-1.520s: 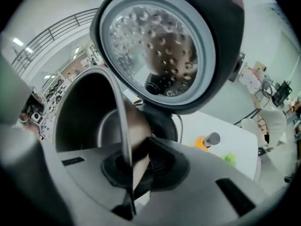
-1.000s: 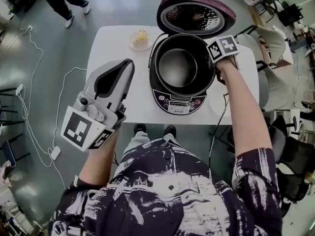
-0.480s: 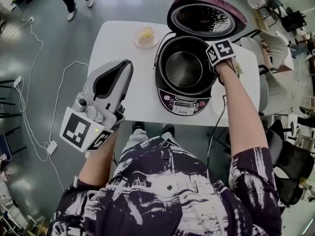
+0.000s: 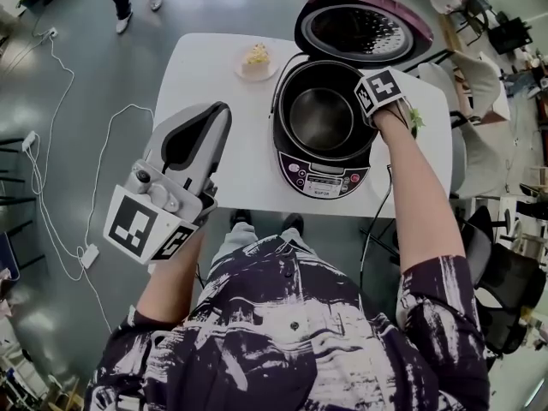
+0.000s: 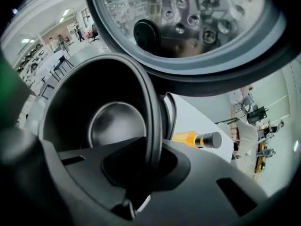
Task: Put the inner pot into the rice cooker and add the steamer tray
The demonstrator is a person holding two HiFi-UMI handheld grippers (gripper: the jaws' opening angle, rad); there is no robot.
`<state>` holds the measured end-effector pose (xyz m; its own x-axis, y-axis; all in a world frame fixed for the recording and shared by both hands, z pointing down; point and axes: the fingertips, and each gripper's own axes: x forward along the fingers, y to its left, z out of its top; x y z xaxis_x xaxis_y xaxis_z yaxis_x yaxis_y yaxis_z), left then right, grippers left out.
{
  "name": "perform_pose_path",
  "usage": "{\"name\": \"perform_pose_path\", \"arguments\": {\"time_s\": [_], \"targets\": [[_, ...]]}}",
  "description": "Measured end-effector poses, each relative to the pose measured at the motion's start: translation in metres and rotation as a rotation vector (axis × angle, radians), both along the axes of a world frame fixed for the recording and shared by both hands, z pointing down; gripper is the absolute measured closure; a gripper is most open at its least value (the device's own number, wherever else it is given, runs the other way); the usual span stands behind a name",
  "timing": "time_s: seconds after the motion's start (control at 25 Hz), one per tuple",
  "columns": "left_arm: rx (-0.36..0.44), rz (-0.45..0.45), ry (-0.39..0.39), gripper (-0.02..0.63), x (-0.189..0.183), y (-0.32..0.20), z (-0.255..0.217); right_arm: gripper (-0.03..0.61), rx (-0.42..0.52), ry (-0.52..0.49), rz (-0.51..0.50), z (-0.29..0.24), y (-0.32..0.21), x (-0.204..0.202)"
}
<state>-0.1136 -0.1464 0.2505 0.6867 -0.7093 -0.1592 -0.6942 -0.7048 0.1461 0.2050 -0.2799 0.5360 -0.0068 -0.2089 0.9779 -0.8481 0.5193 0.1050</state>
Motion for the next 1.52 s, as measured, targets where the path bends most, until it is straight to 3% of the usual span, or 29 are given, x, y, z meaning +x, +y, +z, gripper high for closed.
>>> {"name": "perform_pose_path", "arguments": {"time_s": [0.24, 0.76, 1.04, 1.24, 1.52], "targets": [[0.007, 0.007, 0.008, 0.609, -0.001, 0.002, -0.002, 0.555, -0.006, 0.062, -0.063, -0.006, 0.003, -0.001], [0.012, 0.019, 0.020, 0.609, -0.002, 0.005, -0.007, 0.537, -0.025, -0.087, 0.039, -0.014, 0.018, 0.000], [0.009, 0.025, 0.022, 0.609, -0.001, 0.007, -0.009, 0.515, -0.025, -0.042, -0.007, -0.003, 0.027, 0.002], [0.013, 0.032, 0.026, 0.609, 0.001, 0.011, -0.008, 0.509, -0.070, -0.085, 0.020, -0.006, 0.035, 0.002], [0.019, 0.048, 0.028, 0.609, 0.009, 0.011, -0.012, 0.495, -0.138, -0.224, 0.134, -0.009, 0.049, 0.004]]}}
